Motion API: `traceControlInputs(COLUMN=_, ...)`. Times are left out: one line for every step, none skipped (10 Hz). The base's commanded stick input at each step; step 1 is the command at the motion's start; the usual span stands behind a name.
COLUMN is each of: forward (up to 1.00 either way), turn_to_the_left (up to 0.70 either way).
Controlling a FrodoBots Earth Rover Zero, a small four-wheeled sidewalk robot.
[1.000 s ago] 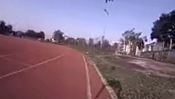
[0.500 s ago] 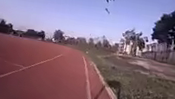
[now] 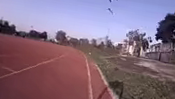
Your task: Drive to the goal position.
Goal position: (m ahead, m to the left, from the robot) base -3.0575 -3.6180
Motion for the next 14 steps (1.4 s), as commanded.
traceControlInputs(forward=0.70, turn_to_the_left=0.00)
traceControlInputs(forward=0.70, turn_to_the_left=0.00)
traceControlInputs(forward=0.70, turn_to_the_left=0.00)
traceControlInputs(forward=0.70, turn_to_the_left=0.00)
traceControlInputs(forward=0.70, turn_to_the_left=0.00)
traceControlInputs(forward=0.70, turn_to_the_left=0.00)
traceControlInputs(forward=0.70, turn_to_the_left=0.00)
traceControlInputs(forward=0.70, turn_to_the_left=0.00)
traceControlInputs(forward=0.70, turn_to_the_left=0.00)
traceControlInputs(forward=0.70, turn_to_the_left=0.00)
traceControlInputs(forward=0.70, turn_to_the_left=0.00)
traceControlInputs(forward=0.70, turn_to_the_left=0.00)
traceControlInputs(forward=0.70, turn_to_the_left=0.00)
traceControlInputs(forward=0.70, turn_to_the_left=0.00)
